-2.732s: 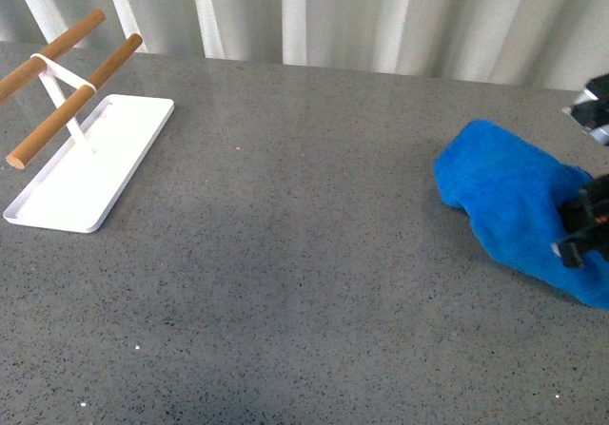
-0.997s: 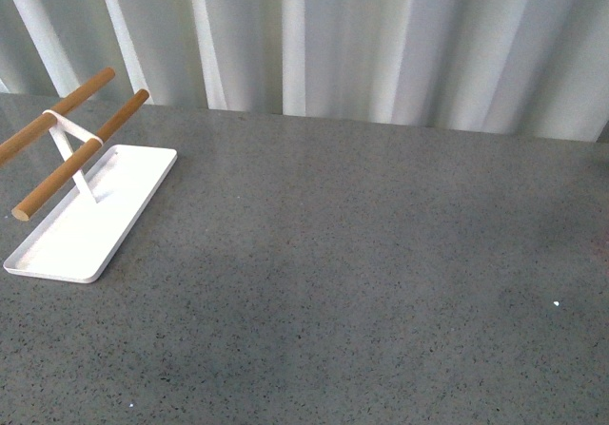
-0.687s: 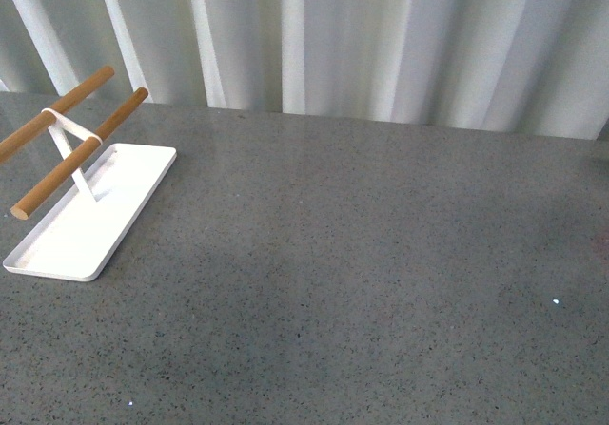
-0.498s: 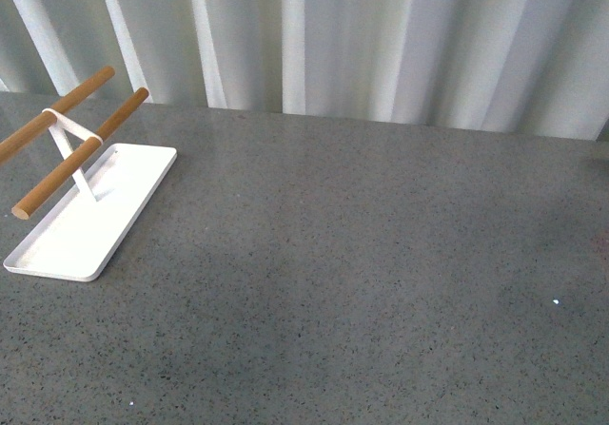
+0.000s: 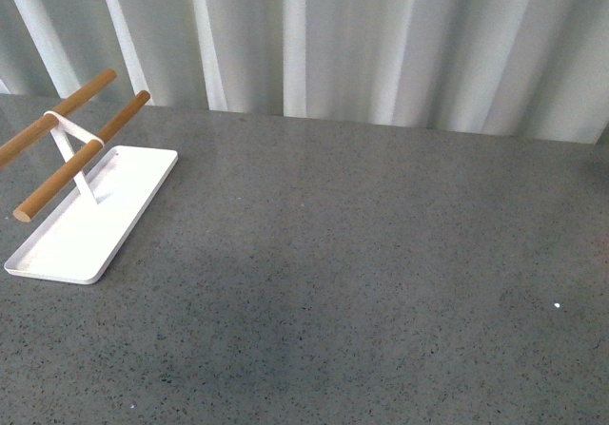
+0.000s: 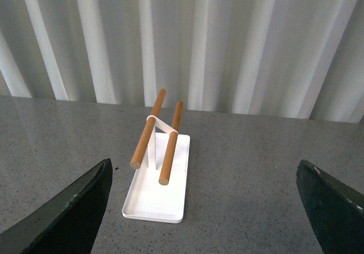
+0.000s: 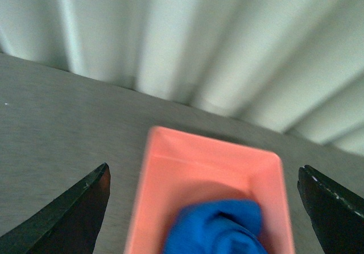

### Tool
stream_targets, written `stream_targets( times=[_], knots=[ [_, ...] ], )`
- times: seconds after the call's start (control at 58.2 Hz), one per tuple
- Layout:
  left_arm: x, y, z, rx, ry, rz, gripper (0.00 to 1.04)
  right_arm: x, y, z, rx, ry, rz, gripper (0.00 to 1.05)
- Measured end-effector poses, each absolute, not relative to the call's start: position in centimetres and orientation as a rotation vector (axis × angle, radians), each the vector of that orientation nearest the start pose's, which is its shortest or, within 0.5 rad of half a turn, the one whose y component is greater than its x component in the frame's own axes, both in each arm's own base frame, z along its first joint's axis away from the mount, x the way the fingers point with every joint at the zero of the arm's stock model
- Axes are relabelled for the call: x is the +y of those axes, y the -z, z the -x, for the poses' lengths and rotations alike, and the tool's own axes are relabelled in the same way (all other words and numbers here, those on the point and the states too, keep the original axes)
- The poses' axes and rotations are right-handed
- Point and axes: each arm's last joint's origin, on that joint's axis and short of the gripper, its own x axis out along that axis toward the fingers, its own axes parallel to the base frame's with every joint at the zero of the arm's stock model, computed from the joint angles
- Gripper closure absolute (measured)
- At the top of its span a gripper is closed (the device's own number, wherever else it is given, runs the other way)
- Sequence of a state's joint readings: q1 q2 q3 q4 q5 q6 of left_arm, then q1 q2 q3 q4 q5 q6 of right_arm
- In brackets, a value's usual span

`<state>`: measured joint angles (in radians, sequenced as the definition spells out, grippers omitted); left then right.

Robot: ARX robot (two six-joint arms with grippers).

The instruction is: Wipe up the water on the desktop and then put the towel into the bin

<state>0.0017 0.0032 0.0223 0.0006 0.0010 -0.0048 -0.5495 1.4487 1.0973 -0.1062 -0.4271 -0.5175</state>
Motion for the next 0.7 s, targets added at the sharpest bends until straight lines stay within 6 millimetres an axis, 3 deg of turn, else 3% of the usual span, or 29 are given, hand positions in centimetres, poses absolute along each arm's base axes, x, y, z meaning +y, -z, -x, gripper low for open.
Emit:
stream_targets(
  times=[0.172,0.361,0.447,0.498,0.567,0.636,0.704],
  knots=[
    [0.0,-17.1,-9.6,-0.020,-0.001,0.005,0.07,-6.5,-29.1,-25.2,0.362,-0.262,0.358,0.07],
    [0.0,-17.1,-9.6,-0.020,-0.001,0.005,0.07,0.5,-25.9,-22.0,0.335,-0.449,0.420,0.07],
    [0.0,-17.1,-9.6,-0.020,-0.001,0.005,0.07,0.9,-24.7,-21.7,0.339,-0.446,0.396,0.07],
    [0.0,-17.1,-9.6,-0.020,-0.001,0.005,0.07,0.7,-23.6,-22.0,0.329,-0.347,0.367,0.10],
    [0.0,-17.1,-9.6,-0.020,0.000,0.005,0.07,0.2,-21.3,-21.6,0.200,-0.088,0.249,0.24],
    [0.0,-17.1,-9.7,-0.019,-0.001,0.005,0.07,-0.1,-20.0,-20.4,0.098,-0.011,0.145,0.36],
    [0.0,-17.1,-9.6,-0.020,0.000,0.005,0.07,0.0,-20.1,-19.3,0.016,-0.005,0.080,0.50]
  ],
)
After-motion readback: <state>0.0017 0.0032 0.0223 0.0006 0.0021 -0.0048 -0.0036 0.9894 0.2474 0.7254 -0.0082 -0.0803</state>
